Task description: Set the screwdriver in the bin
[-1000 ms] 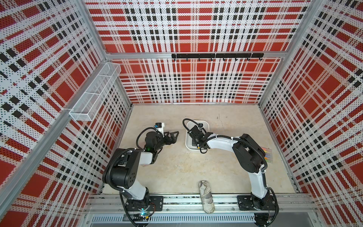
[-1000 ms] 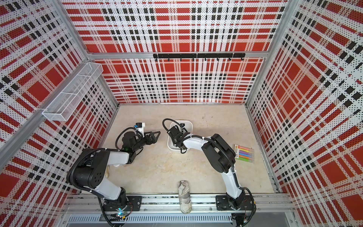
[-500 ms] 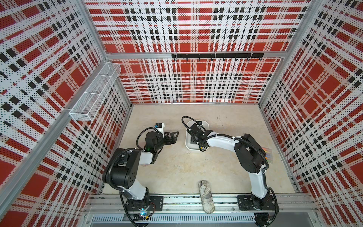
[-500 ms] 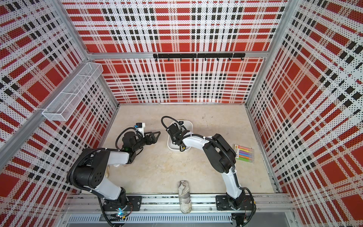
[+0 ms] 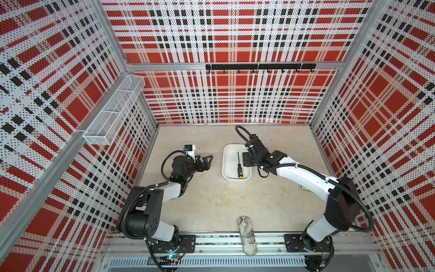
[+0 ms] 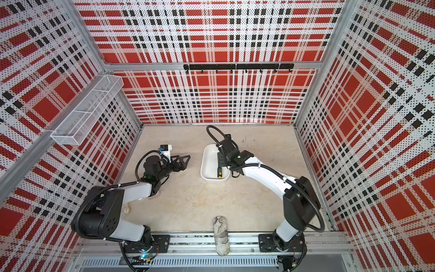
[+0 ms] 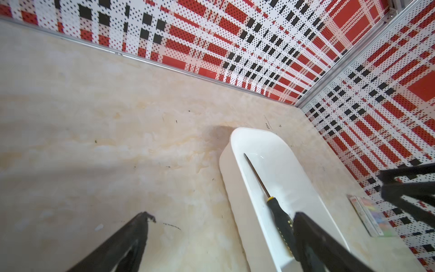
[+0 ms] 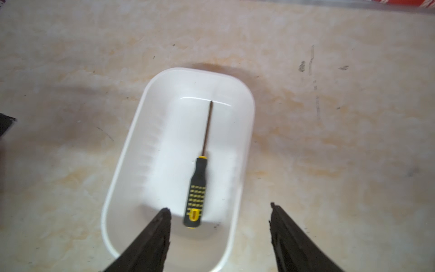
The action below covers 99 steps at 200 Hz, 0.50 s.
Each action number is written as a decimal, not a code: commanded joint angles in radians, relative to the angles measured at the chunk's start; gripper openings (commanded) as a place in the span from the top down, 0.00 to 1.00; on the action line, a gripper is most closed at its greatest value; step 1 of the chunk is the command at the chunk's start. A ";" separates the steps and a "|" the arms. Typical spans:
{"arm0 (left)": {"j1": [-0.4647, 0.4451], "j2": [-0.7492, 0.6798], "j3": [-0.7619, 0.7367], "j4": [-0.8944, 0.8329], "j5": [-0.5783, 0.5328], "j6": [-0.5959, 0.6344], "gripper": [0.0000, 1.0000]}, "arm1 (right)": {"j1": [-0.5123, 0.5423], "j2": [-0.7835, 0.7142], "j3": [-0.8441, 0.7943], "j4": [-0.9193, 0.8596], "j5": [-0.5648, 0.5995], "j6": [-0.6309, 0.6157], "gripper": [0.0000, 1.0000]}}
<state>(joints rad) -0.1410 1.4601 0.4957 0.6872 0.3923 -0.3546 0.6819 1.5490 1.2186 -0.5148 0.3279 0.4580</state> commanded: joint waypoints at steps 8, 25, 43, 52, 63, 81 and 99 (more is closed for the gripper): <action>0.022 -0.096 0.010 -0.068 -0.123 0.072 0.02 | -0.070 -0.177 -0.197 0.120 0.066 -0.243 0.24; 0.032 -0.156 -0.005 -0.081 -0.195 0.102 0.02 | -0.122 -0.301 -0.343 0.253 0.082 -0.340 0.19; 0.042 -0.224 -0.034 -0.081 -0.265 0.139 0.02 | -0.177 -0.425 -0.497 0.399 0.085 -0.430 0.16; 0.049 -0.258 -0.048 -0.080 -0.296 0.159 0.02 | -0.207 -0.471 -0.563 0.457 0.068 -0.456 0.15; 0.056 -0.293 -0.062 -0.080 -0.334 0.176 0.02 | -0.255 -0.512 -0.611 0.498 0.032 -0.462 0.16; 0.064 -0.336 -0.088 -0.069 -0.409 0.210 0.02 | -0.333 -0.536 -0.651 0.516 -0.020 -0.434 0.16; 0.074 -0.357 -0.112 -0.040 -0.444 0.252 0.02 | -0.396 -0.537 -0.694 0.569 -0.069 -0.422 0.16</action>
<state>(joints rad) -0.0822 1.1313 0.4206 0.6250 0.0525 -0.1875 0.3496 1.0267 0.5663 -0.0853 0.3336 0.0643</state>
